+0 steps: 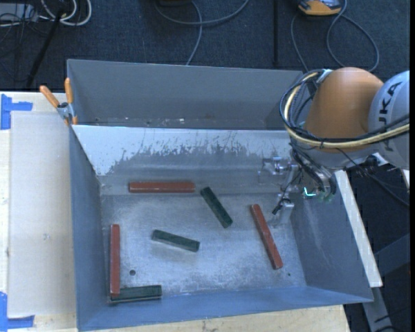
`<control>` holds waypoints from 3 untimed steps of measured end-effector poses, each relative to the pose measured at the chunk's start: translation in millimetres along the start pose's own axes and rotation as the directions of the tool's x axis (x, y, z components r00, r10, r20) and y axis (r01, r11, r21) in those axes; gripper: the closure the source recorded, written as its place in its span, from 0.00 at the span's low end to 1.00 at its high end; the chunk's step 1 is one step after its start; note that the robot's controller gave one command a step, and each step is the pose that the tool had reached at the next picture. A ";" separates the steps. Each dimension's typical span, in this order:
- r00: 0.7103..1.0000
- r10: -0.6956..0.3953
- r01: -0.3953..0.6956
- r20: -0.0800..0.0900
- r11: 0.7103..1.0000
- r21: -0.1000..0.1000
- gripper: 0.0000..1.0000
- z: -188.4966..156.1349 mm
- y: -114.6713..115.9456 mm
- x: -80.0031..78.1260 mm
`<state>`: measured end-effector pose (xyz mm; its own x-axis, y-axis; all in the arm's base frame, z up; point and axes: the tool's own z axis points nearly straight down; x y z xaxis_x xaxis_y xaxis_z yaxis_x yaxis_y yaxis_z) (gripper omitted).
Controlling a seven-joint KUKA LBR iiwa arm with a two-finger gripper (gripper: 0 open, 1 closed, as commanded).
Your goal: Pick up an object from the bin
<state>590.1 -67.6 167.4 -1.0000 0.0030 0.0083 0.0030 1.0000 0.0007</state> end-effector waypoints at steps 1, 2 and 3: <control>1.000 -0.025 0.025 0.001 1.000 -0.002 0.00 102.5 53.9 -8.7; 0.997 -0.071 0.071 0.004 0.997 0.000 0.00 98.3 64.4 16.4; 0.989 -0.145 0.145 0.006 0.989 -0.002 0.00 98.3 159.9 30.7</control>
Offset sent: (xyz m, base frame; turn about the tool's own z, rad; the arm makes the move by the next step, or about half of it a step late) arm 0.0097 0.0509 -0.0974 -0.0206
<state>559.1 92.5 69.4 -0.9898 -0.1422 0.0019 -0.1422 0.9898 0.0041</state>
